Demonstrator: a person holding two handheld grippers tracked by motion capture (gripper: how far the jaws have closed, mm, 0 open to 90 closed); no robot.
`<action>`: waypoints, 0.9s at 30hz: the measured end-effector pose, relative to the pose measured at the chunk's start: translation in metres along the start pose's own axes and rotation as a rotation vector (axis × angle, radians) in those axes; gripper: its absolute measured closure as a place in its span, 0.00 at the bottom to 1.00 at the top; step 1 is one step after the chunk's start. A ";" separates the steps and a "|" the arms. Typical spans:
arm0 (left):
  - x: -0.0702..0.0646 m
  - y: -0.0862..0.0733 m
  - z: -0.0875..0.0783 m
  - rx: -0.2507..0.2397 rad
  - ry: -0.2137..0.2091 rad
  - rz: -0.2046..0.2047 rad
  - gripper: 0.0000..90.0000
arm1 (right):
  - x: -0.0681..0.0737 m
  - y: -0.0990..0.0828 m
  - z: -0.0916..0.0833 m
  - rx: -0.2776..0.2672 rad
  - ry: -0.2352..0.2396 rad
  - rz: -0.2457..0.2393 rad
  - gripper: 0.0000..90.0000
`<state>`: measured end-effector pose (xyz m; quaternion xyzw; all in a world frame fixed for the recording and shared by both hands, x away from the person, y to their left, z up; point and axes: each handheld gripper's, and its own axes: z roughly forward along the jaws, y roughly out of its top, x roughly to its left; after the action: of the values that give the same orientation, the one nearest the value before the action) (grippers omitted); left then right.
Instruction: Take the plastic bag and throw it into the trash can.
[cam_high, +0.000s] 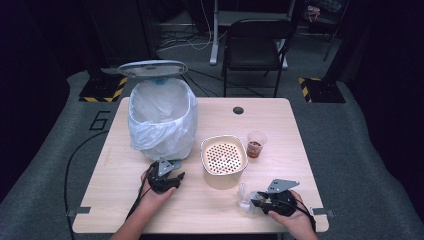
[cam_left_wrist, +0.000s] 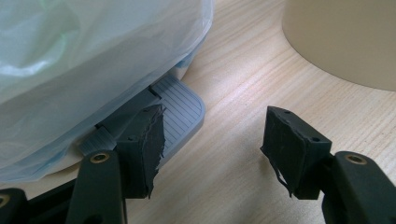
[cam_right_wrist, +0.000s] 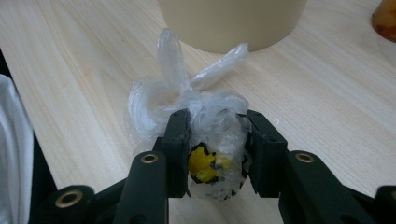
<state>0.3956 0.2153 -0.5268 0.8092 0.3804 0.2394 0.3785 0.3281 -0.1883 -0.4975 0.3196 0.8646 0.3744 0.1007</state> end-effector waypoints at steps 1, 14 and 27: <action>0.000 0.000 0.000 0.000 0.000 0.000 0.43 | 0.000 0.001 -0.001 -0.007 0.001 0.005 0.71; 0.000 0.000 0.000 0.001 0.007 0.007 0.43 | 0.000 0.027 -0.031 -0.066 0.011 0.004 0.73; -0.001 0.000 0.000 0.002 0.010 0.007 0.43 | -0.007 0.055 -0.062 -0.150 0.017 0.026 0.76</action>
<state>0.3953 0.2147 -0.5268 0.8097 0.3797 0.2444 0.3749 0.3346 -0.2004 -0.4154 0.3192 0.8307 0.4422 0.1120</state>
